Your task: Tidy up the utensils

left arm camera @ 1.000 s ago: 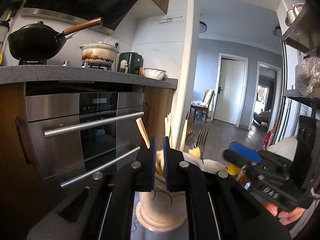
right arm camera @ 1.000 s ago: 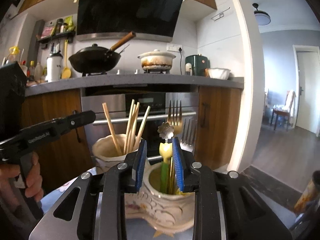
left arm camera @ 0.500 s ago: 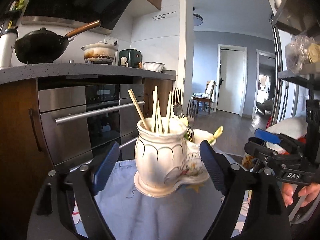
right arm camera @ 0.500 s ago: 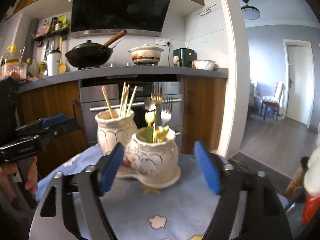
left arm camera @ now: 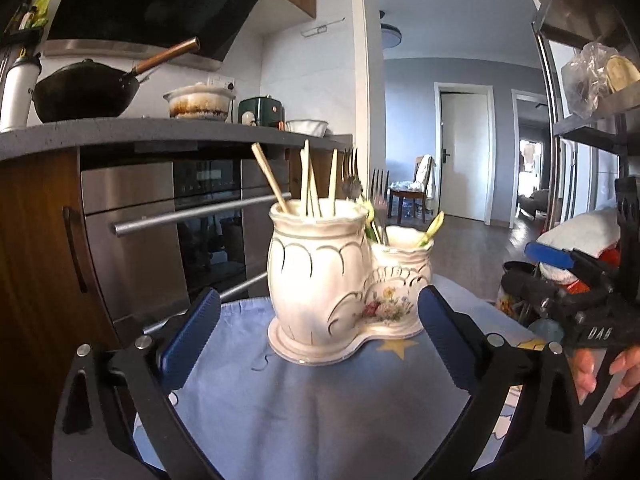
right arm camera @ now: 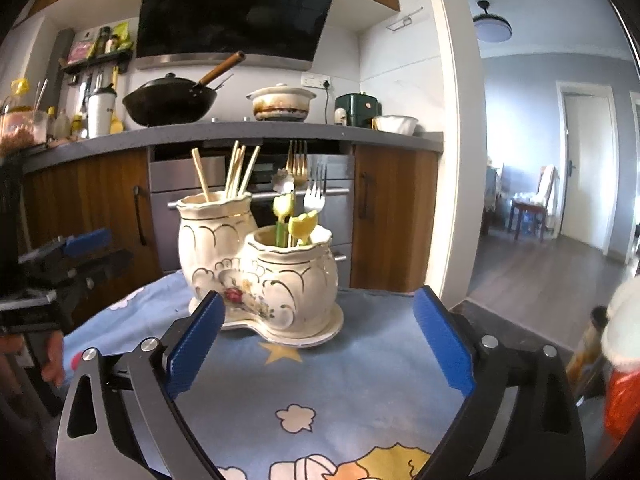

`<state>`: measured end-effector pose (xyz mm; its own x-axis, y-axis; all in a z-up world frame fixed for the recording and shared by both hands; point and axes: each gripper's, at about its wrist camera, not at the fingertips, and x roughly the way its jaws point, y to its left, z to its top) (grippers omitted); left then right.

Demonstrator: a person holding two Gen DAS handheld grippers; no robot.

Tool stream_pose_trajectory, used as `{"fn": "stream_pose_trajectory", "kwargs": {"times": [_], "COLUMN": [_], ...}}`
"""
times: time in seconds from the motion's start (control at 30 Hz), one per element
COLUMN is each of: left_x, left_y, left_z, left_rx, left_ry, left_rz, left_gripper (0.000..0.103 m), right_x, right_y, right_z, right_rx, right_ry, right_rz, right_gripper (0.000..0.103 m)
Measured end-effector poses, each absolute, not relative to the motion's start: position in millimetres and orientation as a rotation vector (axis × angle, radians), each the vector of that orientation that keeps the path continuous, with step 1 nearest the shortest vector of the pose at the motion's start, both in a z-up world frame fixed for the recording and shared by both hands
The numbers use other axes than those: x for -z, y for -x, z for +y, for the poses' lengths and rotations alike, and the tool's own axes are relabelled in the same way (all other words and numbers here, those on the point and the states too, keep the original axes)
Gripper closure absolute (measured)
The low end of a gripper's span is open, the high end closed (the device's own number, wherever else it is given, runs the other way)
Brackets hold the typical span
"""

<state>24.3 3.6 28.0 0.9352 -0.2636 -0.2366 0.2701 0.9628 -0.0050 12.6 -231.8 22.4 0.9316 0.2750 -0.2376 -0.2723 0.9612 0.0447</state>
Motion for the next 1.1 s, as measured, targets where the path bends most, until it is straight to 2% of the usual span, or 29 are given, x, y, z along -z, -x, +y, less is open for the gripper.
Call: {"fn": "stream_pose_trajectory", "kwargs": {"times": [1.1], "left_x": [-30], "left_y": [-20], "left_z": [4], "left_rx": [0.263], "left_ry": [-0.031], "left_rz": [0.213], "left_gripper": [0.006], "right_x": [-25], "right_y": [-1], "right_z": [-227], "right_rx": [-0.297], "right_ry": [0.008], "right_rz": [0.197], "right_gripper": [0.005]}}
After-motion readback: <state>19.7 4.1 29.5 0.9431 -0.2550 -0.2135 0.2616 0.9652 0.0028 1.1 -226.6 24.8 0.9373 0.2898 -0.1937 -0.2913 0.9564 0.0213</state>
